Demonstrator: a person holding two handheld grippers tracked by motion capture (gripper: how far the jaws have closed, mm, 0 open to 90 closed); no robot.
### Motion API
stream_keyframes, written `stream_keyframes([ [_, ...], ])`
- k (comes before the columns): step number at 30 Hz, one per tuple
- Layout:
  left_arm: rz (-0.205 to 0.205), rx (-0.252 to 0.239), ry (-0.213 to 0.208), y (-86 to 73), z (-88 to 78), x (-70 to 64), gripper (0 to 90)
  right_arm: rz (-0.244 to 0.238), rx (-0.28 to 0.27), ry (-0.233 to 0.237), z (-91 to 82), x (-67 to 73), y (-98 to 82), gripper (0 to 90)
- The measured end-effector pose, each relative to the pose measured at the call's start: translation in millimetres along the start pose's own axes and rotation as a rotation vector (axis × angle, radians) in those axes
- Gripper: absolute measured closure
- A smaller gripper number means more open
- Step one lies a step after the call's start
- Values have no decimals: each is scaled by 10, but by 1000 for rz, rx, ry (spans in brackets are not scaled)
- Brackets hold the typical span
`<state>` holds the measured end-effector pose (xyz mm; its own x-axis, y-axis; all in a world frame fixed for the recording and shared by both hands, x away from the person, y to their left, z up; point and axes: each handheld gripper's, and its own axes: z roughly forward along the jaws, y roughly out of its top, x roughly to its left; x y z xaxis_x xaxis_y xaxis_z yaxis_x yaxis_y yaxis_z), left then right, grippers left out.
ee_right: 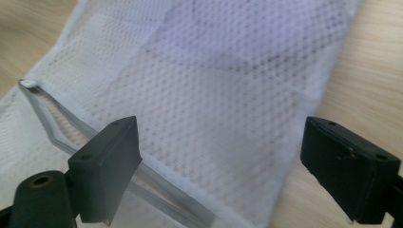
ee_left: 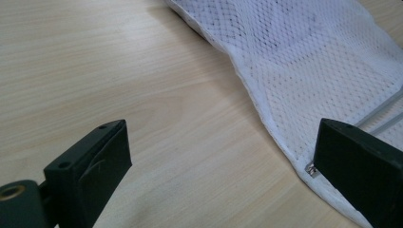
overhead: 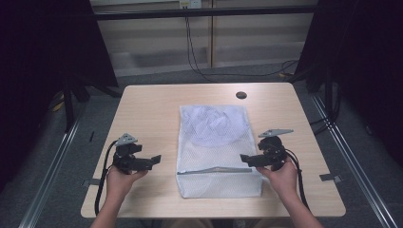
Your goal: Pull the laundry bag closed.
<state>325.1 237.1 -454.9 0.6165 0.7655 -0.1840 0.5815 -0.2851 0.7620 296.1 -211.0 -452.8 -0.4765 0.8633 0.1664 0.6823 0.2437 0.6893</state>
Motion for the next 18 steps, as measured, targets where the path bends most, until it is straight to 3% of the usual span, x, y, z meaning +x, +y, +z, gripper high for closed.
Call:
stream_keyframes([
  [7, 13, 13, -18, -2, 13, -34, 54, -40, 23, 23, 133, 223, 85, 137],
  [18, -25, -8, -39, 9, -54, 13, 60, -68, 29, 62, 304, 502, 172, 163],
])
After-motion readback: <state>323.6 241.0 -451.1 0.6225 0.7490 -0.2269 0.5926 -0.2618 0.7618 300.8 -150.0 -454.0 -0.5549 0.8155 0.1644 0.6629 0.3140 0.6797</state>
